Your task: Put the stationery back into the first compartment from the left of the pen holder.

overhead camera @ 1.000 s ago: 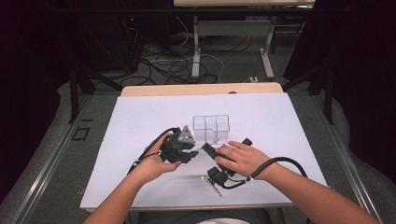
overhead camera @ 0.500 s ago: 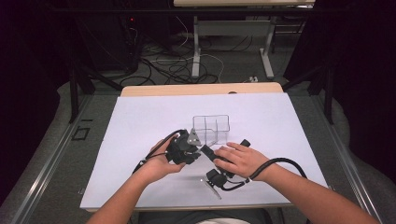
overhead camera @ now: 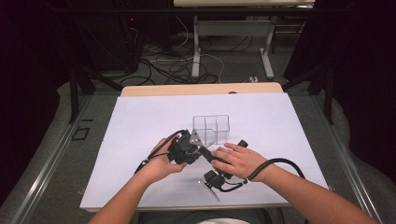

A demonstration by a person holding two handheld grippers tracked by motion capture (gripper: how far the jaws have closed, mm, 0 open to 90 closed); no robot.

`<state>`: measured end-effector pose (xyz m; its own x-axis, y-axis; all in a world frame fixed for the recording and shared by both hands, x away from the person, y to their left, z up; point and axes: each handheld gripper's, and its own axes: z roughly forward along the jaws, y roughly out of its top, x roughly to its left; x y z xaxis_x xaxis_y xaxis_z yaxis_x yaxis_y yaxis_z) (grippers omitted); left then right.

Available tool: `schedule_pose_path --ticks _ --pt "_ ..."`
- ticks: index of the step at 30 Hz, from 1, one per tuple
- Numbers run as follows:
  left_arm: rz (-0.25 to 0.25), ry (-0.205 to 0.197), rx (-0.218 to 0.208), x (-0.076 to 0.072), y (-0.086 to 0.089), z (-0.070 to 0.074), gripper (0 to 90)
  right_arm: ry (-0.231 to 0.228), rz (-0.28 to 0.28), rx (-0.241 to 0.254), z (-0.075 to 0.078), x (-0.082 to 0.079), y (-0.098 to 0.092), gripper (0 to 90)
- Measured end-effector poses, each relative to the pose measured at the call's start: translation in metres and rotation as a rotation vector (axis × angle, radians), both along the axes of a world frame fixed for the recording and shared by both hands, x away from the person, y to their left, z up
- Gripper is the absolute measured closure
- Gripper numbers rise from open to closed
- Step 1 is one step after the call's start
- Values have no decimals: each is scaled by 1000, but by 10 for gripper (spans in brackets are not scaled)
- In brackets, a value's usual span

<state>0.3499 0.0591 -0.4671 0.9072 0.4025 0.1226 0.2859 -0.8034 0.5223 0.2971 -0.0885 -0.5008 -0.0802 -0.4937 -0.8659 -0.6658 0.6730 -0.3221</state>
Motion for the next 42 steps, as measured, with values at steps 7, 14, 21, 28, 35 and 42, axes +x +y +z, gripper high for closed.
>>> schedule_pose_path --ticks 7,14,21,28,35,42 --pt "-4 -2 4 0 -1 0 788 -6 -6 -10 0 -1 0 797" --pt "10 -1 4 1 2 -1 789 3 -14 -2 1 0 -1 754" --pt "48 -5 -29 5 8 1 789 30 -24 34 2 0 -5 692" --pt "81 -16 -59 9 16 5 789 50 -50 70 5 1 -7 584" --pt "104 -25 -100 12 23 10 789 124 -111 150 3 4 -14 518" --pt "127 -41 -176 18 28 16 789 168 -231 199 3 3 -20 455"
